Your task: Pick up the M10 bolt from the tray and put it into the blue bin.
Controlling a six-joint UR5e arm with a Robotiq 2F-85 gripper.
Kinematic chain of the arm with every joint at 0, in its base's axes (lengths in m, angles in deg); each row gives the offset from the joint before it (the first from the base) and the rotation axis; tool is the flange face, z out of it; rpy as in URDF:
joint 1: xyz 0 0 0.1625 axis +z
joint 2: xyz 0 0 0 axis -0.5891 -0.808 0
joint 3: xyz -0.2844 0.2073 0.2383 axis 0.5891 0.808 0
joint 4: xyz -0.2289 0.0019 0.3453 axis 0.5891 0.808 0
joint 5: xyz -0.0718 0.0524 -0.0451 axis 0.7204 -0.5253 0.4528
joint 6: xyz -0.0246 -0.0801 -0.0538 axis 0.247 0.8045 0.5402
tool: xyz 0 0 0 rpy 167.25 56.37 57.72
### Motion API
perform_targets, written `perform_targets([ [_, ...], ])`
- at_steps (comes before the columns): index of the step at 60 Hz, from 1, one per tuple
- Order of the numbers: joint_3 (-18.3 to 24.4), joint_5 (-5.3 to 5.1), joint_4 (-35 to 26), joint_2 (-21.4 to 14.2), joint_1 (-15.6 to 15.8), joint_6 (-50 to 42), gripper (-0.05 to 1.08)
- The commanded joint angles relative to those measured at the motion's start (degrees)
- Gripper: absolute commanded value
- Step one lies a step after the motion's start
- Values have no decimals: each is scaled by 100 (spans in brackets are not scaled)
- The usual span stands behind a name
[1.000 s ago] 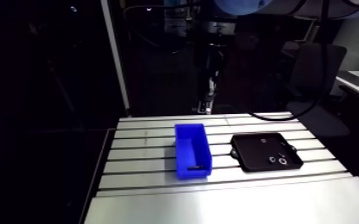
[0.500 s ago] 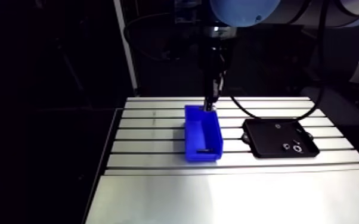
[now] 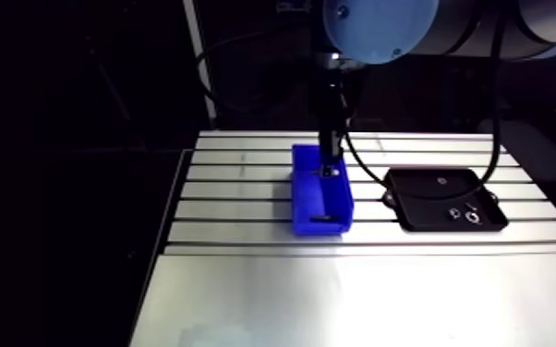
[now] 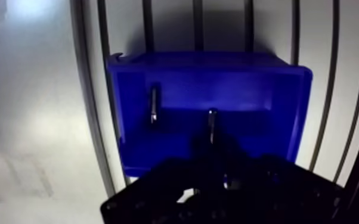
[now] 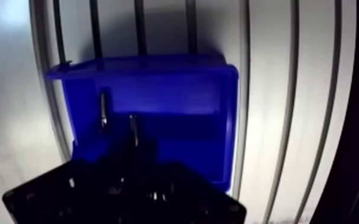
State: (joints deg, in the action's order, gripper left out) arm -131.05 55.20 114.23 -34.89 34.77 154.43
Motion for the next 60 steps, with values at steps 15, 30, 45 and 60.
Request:
perform_targets([
  [15,-132,10,129,194,36,-99,101],
  [30,-159,19,264,328,106,-163,101],
  [45,-187,19,272,365,106,-191,100],
  [60,-203,19,386,416,115,-191,98],
])
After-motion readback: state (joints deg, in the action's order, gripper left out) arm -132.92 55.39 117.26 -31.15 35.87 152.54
